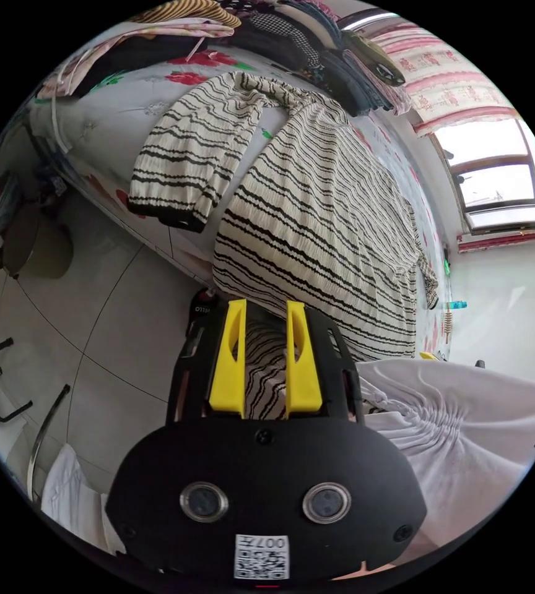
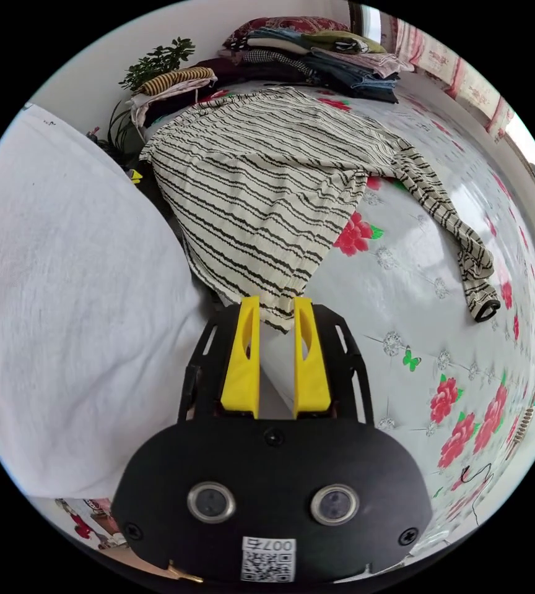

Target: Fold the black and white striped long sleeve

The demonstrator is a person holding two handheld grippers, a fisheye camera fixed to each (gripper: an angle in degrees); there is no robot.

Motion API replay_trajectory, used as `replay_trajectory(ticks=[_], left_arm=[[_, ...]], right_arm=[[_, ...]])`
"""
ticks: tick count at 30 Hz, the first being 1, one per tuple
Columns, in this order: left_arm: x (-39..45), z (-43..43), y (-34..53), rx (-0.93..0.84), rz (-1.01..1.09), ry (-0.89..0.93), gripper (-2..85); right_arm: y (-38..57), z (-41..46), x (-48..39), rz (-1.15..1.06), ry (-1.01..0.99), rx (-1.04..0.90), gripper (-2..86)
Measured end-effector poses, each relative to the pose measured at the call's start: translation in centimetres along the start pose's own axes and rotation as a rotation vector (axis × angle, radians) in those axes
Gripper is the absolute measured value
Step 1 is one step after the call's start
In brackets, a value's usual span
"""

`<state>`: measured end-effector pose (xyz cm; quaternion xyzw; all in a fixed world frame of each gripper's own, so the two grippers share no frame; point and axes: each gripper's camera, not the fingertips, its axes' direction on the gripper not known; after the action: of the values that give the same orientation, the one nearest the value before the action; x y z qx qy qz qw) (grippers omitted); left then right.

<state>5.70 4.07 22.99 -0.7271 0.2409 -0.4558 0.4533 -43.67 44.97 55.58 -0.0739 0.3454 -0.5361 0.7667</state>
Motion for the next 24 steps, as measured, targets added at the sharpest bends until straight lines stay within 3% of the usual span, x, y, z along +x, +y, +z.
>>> replay_trajectory(ticks=[5,9,13,24], left_arm=[[-0.9,-1.9,0.7,0.014,-0.011,0.025,11.1],[-2.2,-3.6,1.1,0.053,-0.045,0.066,12.2],[-5.1,-5.6,2.0,0.114,-0.139,0.136,13.5],[-11.8,-8.6,2.5,0.191,-0.292,0.261,20.4]], right_arm=[[-2.3,1.7,-1.0,-0.1,0.055,-0.093,0.7],[-3.7,-1.3,-0.8,-0.112,0.149,-0.043,0.2],[-3.4,-3.6,0.1,-0.137,0.091,0.017,1.1],[-5.6,3.1,0.9,-0.276,0.039,-0.183,0.4]])
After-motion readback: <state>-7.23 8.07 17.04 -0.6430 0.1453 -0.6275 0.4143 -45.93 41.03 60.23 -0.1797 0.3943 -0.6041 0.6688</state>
